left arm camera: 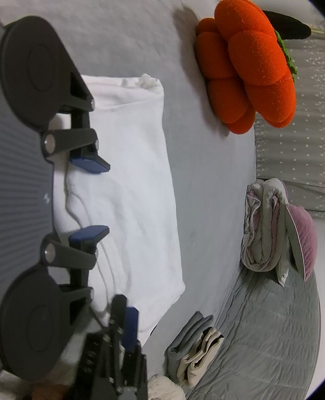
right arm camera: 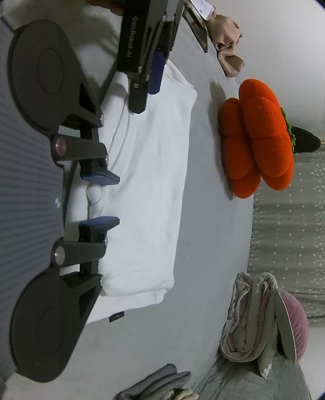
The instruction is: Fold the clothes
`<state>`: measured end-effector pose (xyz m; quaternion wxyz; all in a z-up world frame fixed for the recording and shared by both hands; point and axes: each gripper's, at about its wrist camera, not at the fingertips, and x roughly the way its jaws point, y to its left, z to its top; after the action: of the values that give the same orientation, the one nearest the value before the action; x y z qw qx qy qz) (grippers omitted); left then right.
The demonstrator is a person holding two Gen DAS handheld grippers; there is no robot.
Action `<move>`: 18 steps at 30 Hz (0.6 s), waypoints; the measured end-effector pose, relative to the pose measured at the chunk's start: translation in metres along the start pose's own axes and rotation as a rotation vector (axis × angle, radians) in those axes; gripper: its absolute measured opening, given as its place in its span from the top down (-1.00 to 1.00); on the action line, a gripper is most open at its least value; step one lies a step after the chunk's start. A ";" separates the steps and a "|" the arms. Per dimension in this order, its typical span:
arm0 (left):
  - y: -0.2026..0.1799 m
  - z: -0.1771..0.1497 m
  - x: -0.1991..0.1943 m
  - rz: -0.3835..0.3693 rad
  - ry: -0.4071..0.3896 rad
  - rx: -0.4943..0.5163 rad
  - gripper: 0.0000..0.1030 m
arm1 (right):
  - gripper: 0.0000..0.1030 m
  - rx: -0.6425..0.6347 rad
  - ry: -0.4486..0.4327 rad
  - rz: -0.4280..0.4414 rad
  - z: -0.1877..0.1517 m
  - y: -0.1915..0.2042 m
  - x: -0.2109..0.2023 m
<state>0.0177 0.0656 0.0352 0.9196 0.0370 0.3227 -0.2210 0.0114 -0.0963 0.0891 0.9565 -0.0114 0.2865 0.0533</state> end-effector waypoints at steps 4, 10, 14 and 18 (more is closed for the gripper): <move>-0.001 -0.001 -0.001 -0.004 0.001 0.009 0.06 | 0.44 0.040 0.015 0.005 -0.004 -0.010 0.000; 0.001 -0.002 -0.004 -0.007 0.000 -0.003 0.06 | 0.42 0.022 0.012 0.000 -0.001 -0.008 -0.005; 0.003 -0.003 -0.005 -0.013 -0.003 -0.009 0.06 | 0.39 0.056 -0.007 -0.055 0.006 -0.024 -0.008; 0.004 -0.004 -0.007 -0.015 -0.003 -0.018 0.06 | 0.39 0.074 0.025 -0.066 -0.004 -0.037 0.005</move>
<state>0.0127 0.0723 0.0361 0.9187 0.0259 0.3235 -0.2253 0.0170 -0.1331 0.0826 0.9539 0.0140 0.2995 0.0111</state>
